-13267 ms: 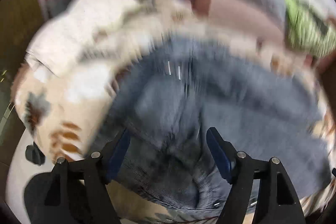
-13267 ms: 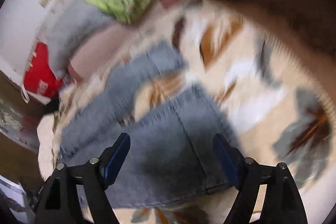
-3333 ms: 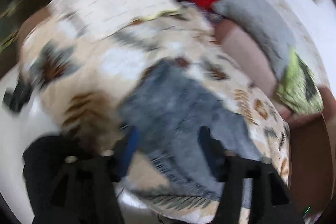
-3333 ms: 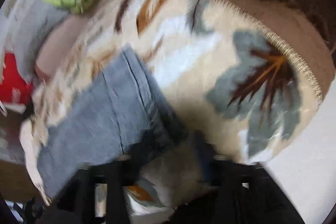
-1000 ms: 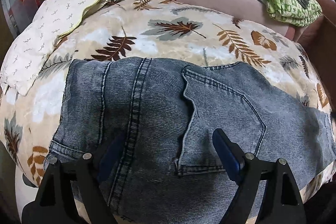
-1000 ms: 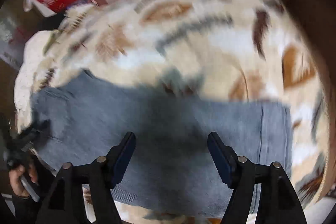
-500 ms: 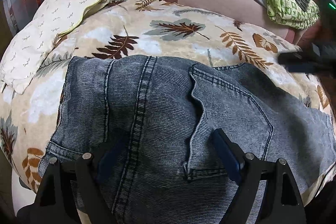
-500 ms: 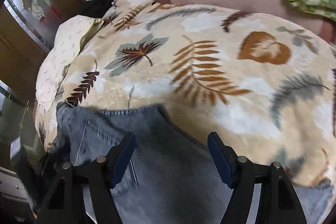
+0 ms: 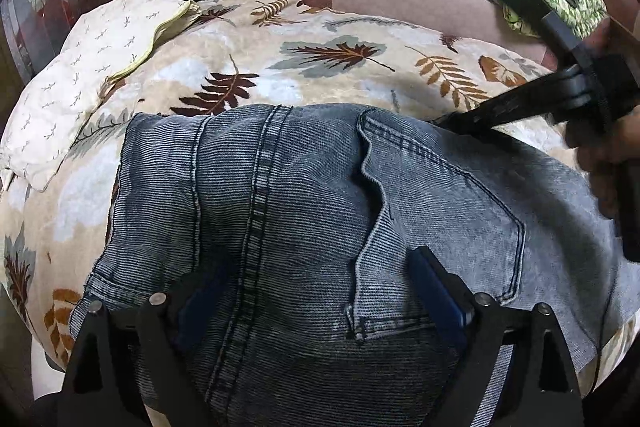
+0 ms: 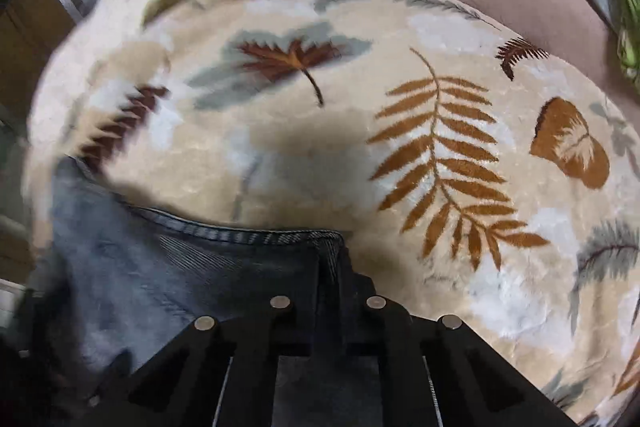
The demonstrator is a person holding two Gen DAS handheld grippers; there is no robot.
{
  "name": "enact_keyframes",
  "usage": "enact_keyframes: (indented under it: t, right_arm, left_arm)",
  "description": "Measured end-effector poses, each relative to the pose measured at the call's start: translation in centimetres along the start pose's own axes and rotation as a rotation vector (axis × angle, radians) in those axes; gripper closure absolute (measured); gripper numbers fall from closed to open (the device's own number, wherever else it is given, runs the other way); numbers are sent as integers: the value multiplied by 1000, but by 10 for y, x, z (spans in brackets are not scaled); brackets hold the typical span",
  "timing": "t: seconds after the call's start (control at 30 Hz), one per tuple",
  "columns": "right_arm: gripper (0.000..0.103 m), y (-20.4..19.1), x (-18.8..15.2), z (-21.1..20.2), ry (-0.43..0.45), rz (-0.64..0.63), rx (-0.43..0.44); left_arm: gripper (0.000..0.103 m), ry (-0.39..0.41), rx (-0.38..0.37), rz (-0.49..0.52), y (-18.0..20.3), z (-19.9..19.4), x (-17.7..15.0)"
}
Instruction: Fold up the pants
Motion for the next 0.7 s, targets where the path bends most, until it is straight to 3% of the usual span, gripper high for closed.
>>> enact_keyframes:
  t: [0.03,0.13,0.2,0.27,0.37,0.5,0.6,0.67,0.7]
  right_arm:
    - [95,1,0,7,13,5,-19]
    - [84,9,-1,1,74,109,45]
    - [66,19,-12,-17,112,197,82]
    - [40,30,-30,-45,180,265,111]
    - [39,55,-83,-95,262,429,196]
    - [39,98,-187,-137,291,651,287]
    - [34,140,-238,-141,304,765,278]
    - [29,175,-266,-123,276,855,260]
    - [31,189,-278,-105,236,893,297]
  left_arm:
    - [11,0,5,7,0,0,0]
    - [11,5,6,8,0,0,-1]
    - [11,9,11,9,0,0,-1]
    - [11,12,18,9,1,-1,-1]
    - [11,18,28,14,1,-1,-1]
    - [11,21,48,18,3,-2,-1]
    - [11,23,69,22,4,-1,0]
    - [10,22,84,27,5,0,0]
    - [10,19,93,35,6,0,1]
Point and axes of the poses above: each gripper's, at about its wrist camera, not at the fingertips, and z roughly the way its jaws point, y to its right, x to its top, the point moved 7 cm from there along z, roughly the way its jaws point, and after that the axes turned 1 degree about x, right-handed, at the moved point
